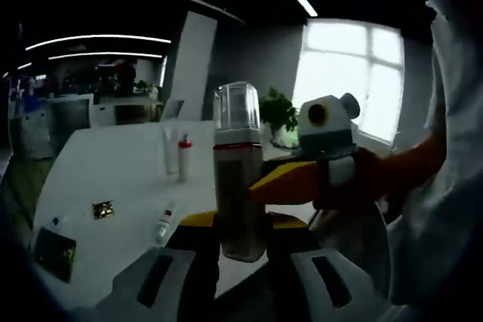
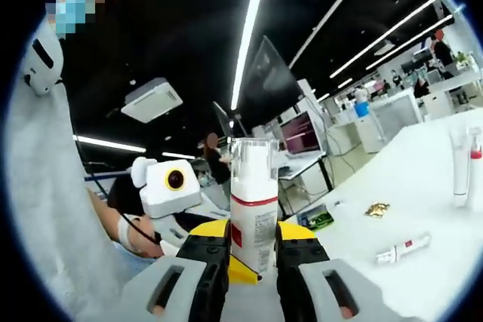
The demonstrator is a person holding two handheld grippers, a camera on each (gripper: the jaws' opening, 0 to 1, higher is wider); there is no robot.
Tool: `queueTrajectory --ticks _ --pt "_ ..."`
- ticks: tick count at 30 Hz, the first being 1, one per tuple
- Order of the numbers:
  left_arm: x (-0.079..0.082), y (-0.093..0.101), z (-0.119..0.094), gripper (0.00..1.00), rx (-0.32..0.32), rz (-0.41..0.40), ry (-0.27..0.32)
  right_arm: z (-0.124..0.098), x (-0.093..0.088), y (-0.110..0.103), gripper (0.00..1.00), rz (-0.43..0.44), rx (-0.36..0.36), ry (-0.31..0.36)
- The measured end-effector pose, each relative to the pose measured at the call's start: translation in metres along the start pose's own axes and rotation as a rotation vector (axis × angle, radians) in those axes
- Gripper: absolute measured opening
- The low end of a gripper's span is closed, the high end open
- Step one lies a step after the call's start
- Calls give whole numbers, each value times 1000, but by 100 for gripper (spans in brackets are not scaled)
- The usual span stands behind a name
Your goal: Arrange the skincare products in the storage area until every visible bottle or jar stands upright without overlapping.
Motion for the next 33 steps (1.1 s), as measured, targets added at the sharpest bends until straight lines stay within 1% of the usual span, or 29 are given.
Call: queueTrajectory --ticks 1,2,3,4,7,10,12,13,16,19,22,25,33 --pt "0 0 0 20 7 7 -4 0 0 0 17 -10 -13 -3" --pt "-2 -2 1 20 33 25 -15 1 -1 0 17 -4 -33 -8" --pt "-3 -1 1 20 39 36 -18 2 -1 1 17 -9 -42 -11" --pt "-5 -3 1 20 60 67 -30 3 -3 2 17 -9 -60 -19" --pt "-10 -3 3 20 82 109 -55 4 -7 4 17 -1 -98 -33" --pt "-13 -2 5 20 70 105 -70 2 -12 8 17 18 -113 -33" --pt "-14 -1 6 20 67 127 -73 1 -12 7 16 23 -116 -31" --pt "-15 0 6 20 68 133 -75 0 -13 8 16 16 -122 -36" --pt "-18 0 9 21 70 148 -87 -1 -16 7 16 -48 -139 -56" --pt "-18 1 10 21 82 184 -91 -1 -16 6 16 -103 -148 -72" --pt "-17 -1 11 21 81 183 -85 -2 -15 7 15 -117 -151 -68" --pt "-17 -1 12 22 81 198 -86 -2 -14 7 15 -125 -154 -68" --pt "-16 -1 14 22 76 185 -75 -4 -12 8 15 -139 -159 -59"
Point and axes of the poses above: the point that each gripper's makers call its tool centre point, and the gripper's own axes: z roughly forward along the fingers, y roughly to its right, x roughly out of its top, the point moved 5 cm from there along -z, roughly backward along the fingers, and after that the axes turned 7 degrees about z, right-handed, at the moved point
